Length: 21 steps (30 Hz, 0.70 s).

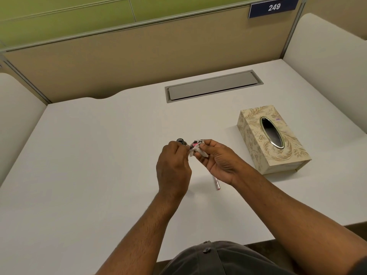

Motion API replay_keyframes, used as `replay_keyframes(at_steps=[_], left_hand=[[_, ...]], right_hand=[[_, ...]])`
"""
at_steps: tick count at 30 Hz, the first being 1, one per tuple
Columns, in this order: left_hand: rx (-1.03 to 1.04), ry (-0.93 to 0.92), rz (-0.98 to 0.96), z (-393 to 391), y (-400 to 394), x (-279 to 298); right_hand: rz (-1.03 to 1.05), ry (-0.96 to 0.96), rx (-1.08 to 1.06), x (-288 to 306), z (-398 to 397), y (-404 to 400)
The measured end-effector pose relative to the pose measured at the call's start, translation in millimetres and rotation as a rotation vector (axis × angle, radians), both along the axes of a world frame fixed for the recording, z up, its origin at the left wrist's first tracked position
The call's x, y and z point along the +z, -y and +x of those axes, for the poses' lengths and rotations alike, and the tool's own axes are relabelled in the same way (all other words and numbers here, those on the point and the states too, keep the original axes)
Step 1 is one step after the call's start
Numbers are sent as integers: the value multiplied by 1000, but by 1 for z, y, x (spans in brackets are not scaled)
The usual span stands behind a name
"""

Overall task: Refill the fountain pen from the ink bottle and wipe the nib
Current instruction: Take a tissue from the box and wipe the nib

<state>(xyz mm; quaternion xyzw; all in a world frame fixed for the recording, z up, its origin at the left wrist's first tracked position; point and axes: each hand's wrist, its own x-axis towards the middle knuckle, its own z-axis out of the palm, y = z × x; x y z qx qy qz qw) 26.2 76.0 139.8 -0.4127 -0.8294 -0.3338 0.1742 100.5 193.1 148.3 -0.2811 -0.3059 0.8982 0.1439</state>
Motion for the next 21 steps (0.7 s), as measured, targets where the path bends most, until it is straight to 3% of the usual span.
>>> replay_keyframes(at_steps=[5,11,13,17,21], left_hand=[[19,-232,-42,-4,0,-6],[52,-253,-62,-10,5,-14],[79,-60,-21,-11,7,-15],[191,698,169,-11,8,-3],[68,1339,345,-15,8,10]], right_hand=[[-149,-11,-38,0,-2,5],[-328,-2,-100,-5,-3,2],[-297,-5,-112,-5,-2,-2],[-138,23,-106,-7,2,-6],[-40,48,-97,-11,1,-7]])
